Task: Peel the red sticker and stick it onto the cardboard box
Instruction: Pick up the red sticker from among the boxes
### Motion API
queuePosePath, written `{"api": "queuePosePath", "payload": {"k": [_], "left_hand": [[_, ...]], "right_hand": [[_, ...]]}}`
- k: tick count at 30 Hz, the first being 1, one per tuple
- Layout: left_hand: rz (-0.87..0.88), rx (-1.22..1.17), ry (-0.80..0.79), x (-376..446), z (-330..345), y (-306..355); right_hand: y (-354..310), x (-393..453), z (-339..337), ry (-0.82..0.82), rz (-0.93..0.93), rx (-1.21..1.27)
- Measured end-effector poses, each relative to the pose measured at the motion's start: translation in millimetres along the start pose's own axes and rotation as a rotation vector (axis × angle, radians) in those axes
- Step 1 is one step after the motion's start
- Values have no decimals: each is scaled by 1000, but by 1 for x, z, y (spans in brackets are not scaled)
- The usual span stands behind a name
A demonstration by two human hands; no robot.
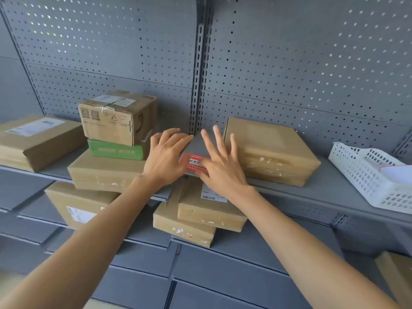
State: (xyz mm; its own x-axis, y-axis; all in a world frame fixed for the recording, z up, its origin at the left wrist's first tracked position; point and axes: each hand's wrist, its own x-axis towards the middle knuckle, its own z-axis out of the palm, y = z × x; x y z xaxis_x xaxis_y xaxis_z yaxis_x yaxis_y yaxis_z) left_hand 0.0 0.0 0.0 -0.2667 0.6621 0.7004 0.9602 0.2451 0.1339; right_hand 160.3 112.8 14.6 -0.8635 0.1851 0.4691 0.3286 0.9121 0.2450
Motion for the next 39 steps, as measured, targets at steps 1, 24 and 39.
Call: {"api": "queuePosePath", "payload": {"k": [1, 24, 39], "left_hand": [[19, 0, -10, -4, 1, -1], [169, -125, -48, -16, 10, -24], [238, -164, 188, 24, -6, -25]], "right_hand": [[-1, -1, 3, -29, -1, -44], [5, 1, 13, 85, 25, 58], [28, 18, -6, 307, 62, 140]]}}
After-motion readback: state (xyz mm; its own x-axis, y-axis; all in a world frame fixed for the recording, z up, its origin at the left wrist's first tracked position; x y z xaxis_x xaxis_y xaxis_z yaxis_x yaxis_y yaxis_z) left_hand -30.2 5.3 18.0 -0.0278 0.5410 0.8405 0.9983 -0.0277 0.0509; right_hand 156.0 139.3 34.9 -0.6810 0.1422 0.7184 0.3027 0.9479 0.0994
